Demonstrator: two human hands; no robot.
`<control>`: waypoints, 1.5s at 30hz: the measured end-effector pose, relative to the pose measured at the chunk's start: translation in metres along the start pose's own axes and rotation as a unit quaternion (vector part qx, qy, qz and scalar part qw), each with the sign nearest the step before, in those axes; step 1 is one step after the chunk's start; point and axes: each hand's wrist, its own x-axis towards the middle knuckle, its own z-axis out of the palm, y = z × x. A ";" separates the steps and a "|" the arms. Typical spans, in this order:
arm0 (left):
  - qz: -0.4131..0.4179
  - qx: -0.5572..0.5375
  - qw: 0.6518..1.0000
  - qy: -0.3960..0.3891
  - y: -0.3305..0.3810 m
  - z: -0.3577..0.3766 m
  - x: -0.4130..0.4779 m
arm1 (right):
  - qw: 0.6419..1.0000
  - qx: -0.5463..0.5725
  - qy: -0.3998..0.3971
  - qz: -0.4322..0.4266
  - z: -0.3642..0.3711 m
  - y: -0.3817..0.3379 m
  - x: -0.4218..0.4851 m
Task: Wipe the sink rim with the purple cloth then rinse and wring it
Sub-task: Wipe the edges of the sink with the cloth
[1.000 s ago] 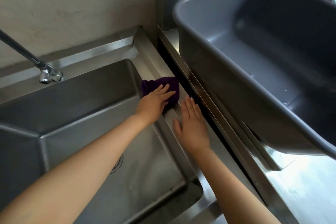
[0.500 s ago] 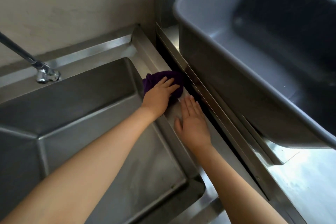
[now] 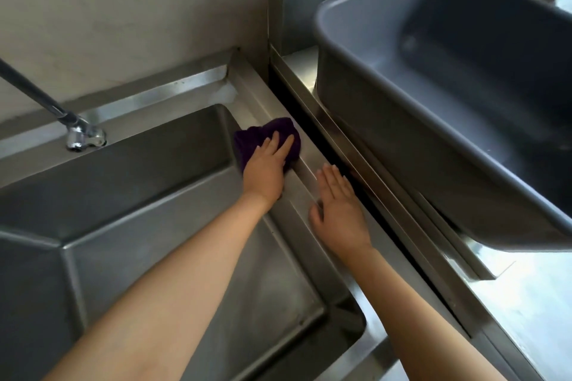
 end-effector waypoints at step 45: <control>-0.244 0.092 0.965 0.019 -0.217 -0.095 0.014 | 0.946 0.210 -0.038 -0.245 0.066 -0.212 0.257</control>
